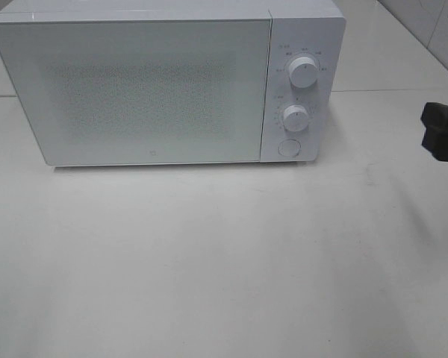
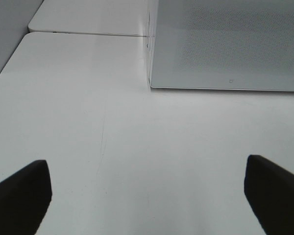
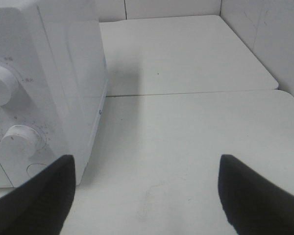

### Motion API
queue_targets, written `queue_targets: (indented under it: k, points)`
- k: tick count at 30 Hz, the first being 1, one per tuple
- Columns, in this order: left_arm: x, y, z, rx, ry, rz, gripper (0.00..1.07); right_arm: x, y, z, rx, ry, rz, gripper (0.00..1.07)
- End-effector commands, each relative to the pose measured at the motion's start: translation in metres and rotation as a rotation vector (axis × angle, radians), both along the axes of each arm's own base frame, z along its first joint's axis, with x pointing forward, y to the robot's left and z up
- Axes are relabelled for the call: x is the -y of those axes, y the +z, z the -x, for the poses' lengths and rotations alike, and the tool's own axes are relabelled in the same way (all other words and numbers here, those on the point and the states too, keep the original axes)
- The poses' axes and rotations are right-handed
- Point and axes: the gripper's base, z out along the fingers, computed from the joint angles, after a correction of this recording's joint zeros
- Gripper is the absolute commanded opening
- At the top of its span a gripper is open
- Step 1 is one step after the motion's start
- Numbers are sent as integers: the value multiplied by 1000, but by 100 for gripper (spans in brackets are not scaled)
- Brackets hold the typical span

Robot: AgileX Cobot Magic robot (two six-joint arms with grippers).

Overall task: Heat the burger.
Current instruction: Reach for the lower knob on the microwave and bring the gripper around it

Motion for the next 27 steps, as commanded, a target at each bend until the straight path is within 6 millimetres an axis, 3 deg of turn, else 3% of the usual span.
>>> queue_targets:
  k: [1, 17, 27]
  points:
    - [1, -1, 4, 25, 0, 4, 101, -12, -8, -3, 10, -4, 61, 76]
    - [1, -1, 4, 25, 0, 4, 101, -75, -27, -2, 28, 30, 99, 76]
    - [1, -1, 4, 25, 0, 4, 101, -115, -40, -14, -15, 29, 120, 76]
